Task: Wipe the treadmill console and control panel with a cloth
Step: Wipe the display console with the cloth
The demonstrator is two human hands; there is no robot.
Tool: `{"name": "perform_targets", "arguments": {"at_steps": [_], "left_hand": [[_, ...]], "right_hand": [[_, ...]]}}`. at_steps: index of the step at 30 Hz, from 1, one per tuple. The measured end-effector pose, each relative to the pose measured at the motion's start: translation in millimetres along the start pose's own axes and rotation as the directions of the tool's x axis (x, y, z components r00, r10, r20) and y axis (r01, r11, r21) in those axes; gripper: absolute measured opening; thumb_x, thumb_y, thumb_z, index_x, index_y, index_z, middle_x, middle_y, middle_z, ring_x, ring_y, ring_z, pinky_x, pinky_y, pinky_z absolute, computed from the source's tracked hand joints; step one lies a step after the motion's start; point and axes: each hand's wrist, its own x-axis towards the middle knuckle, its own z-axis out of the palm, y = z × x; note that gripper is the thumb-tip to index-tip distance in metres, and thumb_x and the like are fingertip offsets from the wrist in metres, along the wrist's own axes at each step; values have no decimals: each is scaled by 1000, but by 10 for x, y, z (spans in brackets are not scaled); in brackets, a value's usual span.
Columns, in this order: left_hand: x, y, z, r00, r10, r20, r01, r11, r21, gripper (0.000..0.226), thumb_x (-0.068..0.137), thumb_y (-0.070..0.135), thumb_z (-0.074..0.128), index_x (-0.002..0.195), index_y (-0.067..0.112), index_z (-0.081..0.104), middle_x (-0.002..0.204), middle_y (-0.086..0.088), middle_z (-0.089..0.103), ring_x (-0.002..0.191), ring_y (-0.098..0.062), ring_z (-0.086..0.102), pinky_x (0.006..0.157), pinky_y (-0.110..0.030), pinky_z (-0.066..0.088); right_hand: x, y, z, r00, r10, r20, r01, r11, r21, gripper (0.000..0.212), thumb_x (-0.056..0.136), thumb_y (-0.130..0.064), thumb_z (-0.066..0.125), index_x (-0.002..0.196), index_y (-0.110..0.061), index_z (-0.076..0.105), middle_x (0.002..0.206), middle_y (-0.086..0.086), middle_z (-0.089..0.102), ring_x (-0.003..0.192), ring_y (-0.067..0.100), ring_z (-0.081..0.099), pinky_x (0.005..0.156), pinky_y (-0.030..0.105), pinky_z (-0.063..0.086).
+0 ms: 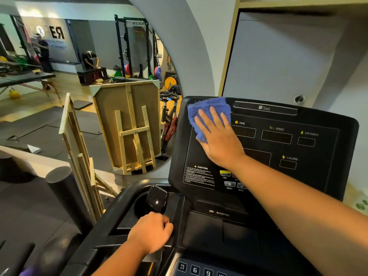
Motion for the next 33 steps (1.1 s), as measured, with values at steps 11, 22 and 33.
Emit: {"name": "perform_targets", "arguments": {"at_steps": [11, 22, 33], "left_hand": [[-13, 30, -32, 1000, 2, 1, -2, 1000, 19, 36, 90, 43, 45, 76, 13, 60, 71, -2, 66, 68, -16, 62, 67, -32, 50], [10, 37, -56, 1000, -2, -18, 3, 1000, 29, 36, 93, 43, 47, 78, 14, 61, 63, 3, 56, 59, -8, 54, 56, -15, 38], [42, 7, -45, 1000, -7, 14, 6, 1000, 25, 33, 94, 42, 49, 78, 16, 60, 67, 2, 62, 72, -14, 65, 62, -19, 44]], "right_hand": [[-887, -2, 181, 987, -131, 88, 132, 991, -4, 69, 101, -45, 42, 159, -15, 18, 167, 9, 11, 155, 30, 4, 124, 49, 11], [255, -52, -121, 939, 340, -53, -338, 940, 43, 67, 104, -48, 28, 158, -11, 16, 166, 15, 12, 153, 41, 6, 124, 54, 10], [-418, 515, -19, 999, 37, -34, -38, 999, -31, 67, 103, -43, 41, 158, -12, 18, 166, 8, 16, 155, 27, 8, 125, 45, 11]]}}
